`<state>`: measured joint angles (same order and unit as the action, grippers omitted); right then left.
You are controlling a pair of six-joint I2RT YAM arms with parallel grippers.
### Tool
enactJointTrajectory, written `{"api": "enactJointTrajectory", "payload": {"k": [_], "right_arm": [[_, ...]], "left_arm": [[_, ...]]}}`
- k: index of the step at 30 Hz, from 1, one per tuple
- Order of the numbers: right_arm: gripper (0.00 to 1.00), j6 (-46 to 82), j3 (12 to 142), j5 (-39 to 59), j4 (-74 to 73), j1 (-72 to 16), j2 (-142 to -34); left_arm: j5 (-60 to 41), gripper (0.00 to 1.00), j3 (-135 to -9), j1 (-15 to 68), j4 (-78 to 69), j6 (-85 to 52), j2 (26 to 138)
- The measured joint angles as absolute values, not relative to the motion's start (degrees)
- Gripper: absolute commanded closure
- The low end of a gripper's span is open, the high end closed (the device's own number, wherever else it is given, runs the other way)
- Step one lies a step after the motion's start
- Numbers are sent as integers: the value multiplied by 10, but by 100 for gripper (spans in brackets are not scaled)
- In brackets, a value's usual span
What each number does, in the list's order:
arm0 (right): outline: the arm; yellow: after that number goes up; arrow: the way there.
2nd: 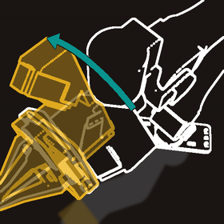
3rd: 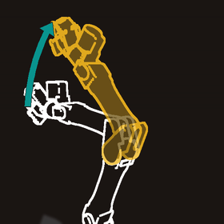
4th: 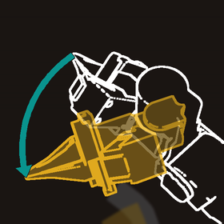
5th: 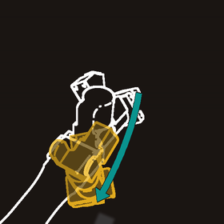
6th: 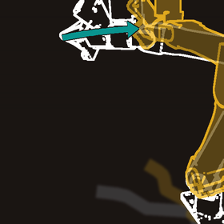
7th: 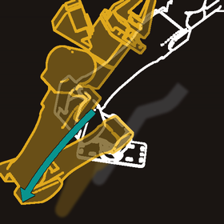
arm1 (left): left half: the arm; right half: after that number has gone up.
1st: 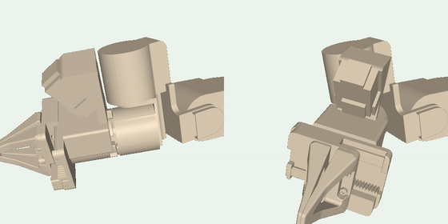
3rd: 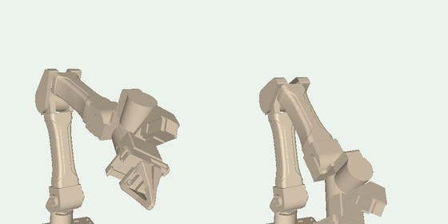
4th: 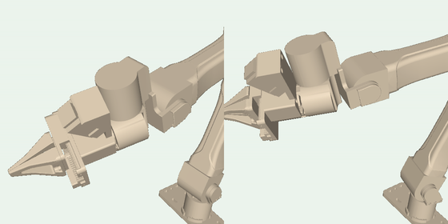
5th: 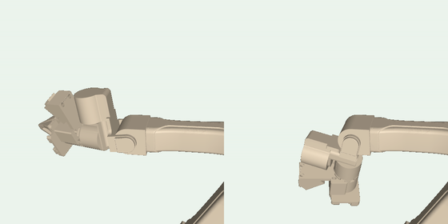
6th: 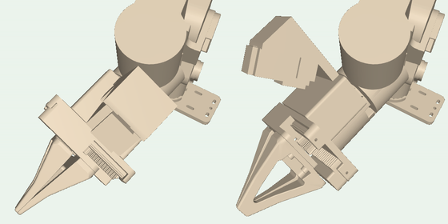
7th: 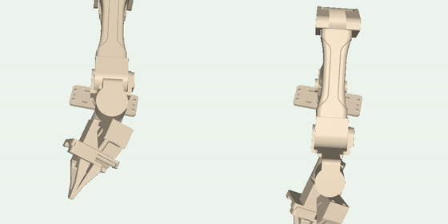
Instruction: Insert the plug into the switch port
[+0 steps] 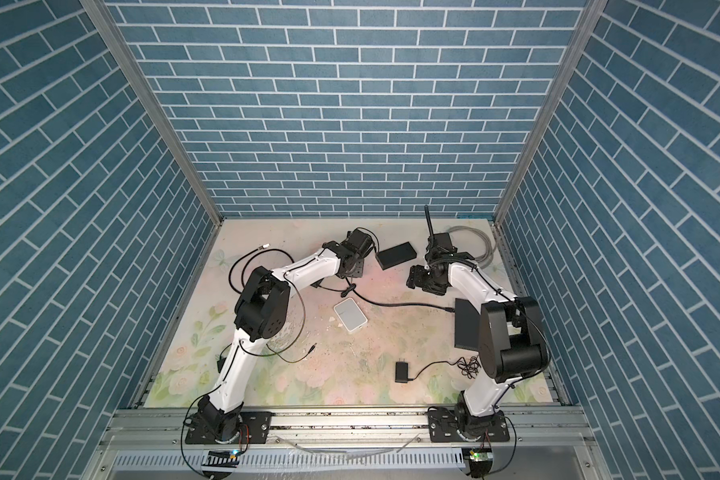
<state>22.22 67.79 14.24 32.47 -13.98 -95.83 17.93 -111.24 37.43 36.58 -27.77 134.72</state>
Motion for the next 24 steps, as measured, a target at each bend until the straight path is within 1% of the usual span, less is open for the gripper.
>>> {"api": "enactJointTrajectory", "payload": {"k": [7,10,13,16,20,23,24], "right_arm": [[28,222,678,144,324,-140,-958],[29,222,678,145,324,-140,-959],[29,222,678,147,324,-140,-959],[29,222,678,149,324,-140,-959],[29,222,678,155,320,-140,-959],[30,228,678,168,309,-137,-959],[32,235,678,173,301,-137,-959]], "left_arm": [[177,74,-1123,374,346,-291,1378],[172,82,-1140,374,338,-290,1391],[164,94,-1155,374,336,-287,1401],[154,100,-1152,374,328,-272,1400],[95,100,-1108,373,281,-209,1375],[25,100,-1064,373,253,-130,1341],[-5,100,-1049,373,244,-92,1327]]}}
